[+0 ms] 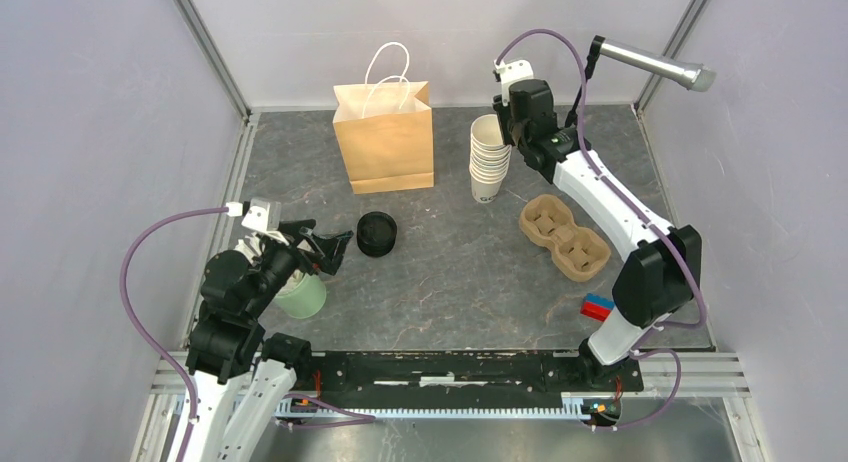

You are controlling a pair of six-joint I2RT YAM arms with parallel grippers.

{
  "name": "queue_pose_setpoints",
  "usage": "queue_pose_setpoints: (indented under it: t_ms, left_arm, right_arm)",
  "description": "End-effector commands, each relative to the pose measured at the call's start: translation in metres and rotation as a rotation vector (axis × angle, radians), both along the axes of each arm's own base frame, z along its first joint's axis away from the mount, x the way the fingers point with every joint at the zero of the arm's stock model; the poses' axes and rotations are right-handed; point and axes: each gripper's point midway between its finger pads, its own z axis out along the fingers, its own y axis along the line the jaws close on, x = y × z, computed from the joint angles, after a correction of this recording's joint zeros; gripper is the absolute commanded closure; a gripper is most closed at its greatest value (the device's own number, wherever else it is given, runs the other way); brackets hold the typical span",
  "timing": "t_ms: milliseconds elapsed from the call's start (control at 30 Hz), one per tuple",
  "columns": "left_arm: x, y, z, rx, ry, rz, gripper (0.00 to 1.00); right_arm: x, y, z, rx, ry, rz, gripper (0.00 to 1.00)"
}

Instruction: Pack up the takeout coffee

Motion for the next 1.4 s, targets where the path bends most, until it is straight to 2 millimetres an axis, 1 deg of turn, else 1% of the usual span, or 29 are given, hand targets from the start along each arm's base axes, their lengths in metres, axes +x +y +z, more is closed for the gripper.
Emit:
queue_pose_setpoints:
  t_ms: [0, 133, 233, 300, 467, 633, 800, 967, 1000, 1100, 1200, 1333, 1367]
  left_arm:
    - [0.005, 0.003, 0.004, 0.027, -0.038, 0.014, 0.0]
    - [0.005, 0.003, 0.004, 0.028, -0.038, 0.016, 0.0]
    - [0.005, 0.003, 0.004, 0.027, -0.039, 0.016, 0.0]
    - [0.005, 0.003, 0.004, 0.028, -0.037, 0.017, 0.0]
    - [0.006, 0.002, 0.002, 0.029, -0.027, 0.01, 0.0]
    - [0.007, 0.002, 0.001, 0.03, -0.024, 0.009, 0.0]
    - [0.007, 0.002, 0.001, 0.03, -0.023, 0.01, 0.0]
    - [0.007, 0.001, 0.0, 0.03, -0.019, 0.007, 0.0]
    - [0.008, 0.001, 0.0, 0.03, -0.016, 0.008, 0.0]
    - [0.007, 0.001, 0.0, 0.029, -0.018, 0.006, 0.0]
    - [0.008, 0.001, -0.001, 0.03, -0.016, 0.007, 0.0]
    - [0.008, 0.001, -0.001, 0.031, -0.015, 0.008, 0.0]
    - [0.008, 0.001, -0.001, 0.031, -0.013, 0.008, 0.0]
  right_arm:
    - [0.011, 0.0, 0.02, 0.008, -0.056, 0.01, 0.64]
    - [0.014, 0.002, 0.02, 0.002, -0.065, 0.031, 0.71]
    - [0.016, 0.005, 0.021, -0.005, -0.068, 0.047, 0.84]
    - [0.016, 0.004, 0.024, -0.002, -0.078, 0.044, 0.88]
    - [0.016, 0.01, 0.043, 0.042, -0.12, 0.062, 0.93]
    - [0.017, 0.01, 0.059, 0.069, -0.157, 0.057, 0.99]
    - [0.02, 0.007, 0.062, 0.105, -0.161, 0.05, 1.0]
    - [0.025, 0.005, 0.064, 0.232, -0.147, 0.075, 1.0]
    - [0.026, 0.007, 0.064, 0.267, -0.142, 0.095, 1.0]
    - [0.03, 0.009, 0.062, 0.391, -0.109, 0.143, 1.0]
    - [0.031, 0.011, 0.055, 0.498, -0.066, 0.178, 1.0]
    - [0.032, 0.012, 0.047, 0.545, -0.022, 0.195, 1.0]
    - [0.032, 0.013, 0.049, 0.556, -0.02, 0.197, 1.0]
